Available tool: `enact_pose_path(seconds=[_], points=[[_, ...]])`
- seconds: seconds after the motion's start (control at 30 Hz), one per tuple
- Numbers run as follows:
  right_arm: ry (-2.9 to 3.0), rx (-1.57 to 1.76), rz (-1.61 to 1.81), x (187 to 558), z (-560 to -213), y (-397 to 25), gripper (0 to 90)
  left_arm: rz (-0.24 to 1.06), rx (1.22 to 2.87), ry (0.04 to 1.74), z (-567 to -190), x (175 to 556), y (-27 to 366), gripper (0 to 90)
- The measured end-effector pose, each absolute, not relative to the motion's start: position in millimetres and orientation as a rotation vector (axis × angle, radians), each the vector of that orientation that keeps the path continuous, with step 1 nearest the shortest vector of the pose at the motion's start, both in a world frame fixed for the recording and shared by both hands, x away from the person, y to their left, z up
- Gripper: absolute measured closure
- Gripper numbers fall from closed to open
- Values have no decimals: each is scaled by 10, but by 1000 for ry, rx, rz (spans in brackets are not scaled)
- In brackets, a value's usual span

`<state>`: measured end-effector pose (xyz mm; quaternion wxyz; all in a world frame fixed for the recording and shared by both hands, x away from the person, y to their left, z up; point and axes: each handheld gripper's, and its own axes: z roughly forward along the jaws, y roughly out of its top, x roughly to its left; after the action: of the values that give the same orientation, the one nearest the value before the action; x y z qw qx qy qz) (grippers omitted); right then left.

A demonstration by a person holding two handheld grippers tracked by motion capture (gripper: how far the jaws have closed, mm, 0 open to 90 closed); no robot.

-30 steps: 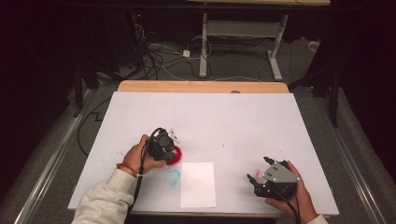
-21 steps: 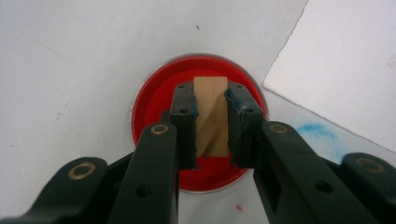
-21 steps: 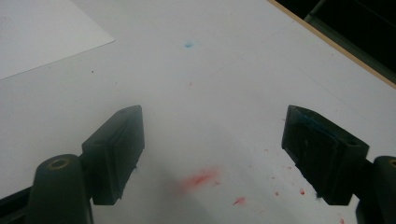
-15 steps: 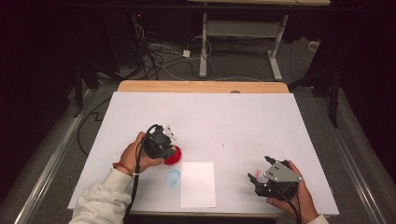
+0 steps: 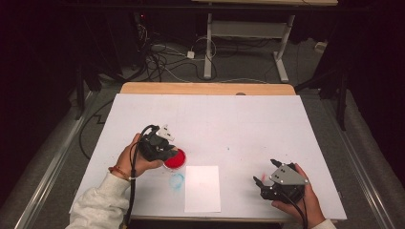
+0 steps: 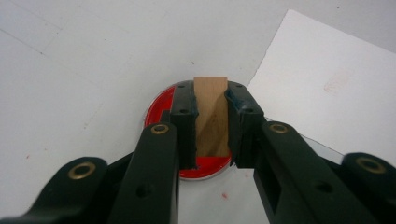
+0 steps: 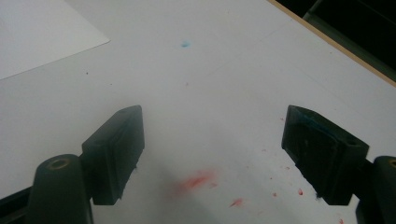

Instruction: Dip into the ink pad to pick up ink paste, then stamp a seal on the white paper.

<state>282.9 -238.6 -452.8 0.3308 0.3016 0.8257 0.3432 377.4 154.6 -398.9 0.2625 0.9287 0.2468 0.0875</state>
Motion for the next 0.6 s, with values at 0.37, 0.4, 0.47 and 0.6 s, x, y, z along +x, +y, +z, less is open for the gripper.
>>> enact_pose_path(seconds=[0.37, 0.4, 0.47, 0.6], points=[[2155, 786, 906, 2838, -4517, -2381, 217, 263, 2492, 644, -3904, 3680, 1542, 733], [2154, 787, 906, 2842, -4519, -2383, 217, 259, 2493, 637, -3902, 3676, 1539, 733], [2155, 786, 906, 2842, -4521, -2387, 217, 270, 2497, 631, -3896, 3665, 1532, 733], [2154, 783, 909, 2829, -4515, -2381, 217, 263, 2493, 611, -3881, 3632, 1501, 734]])
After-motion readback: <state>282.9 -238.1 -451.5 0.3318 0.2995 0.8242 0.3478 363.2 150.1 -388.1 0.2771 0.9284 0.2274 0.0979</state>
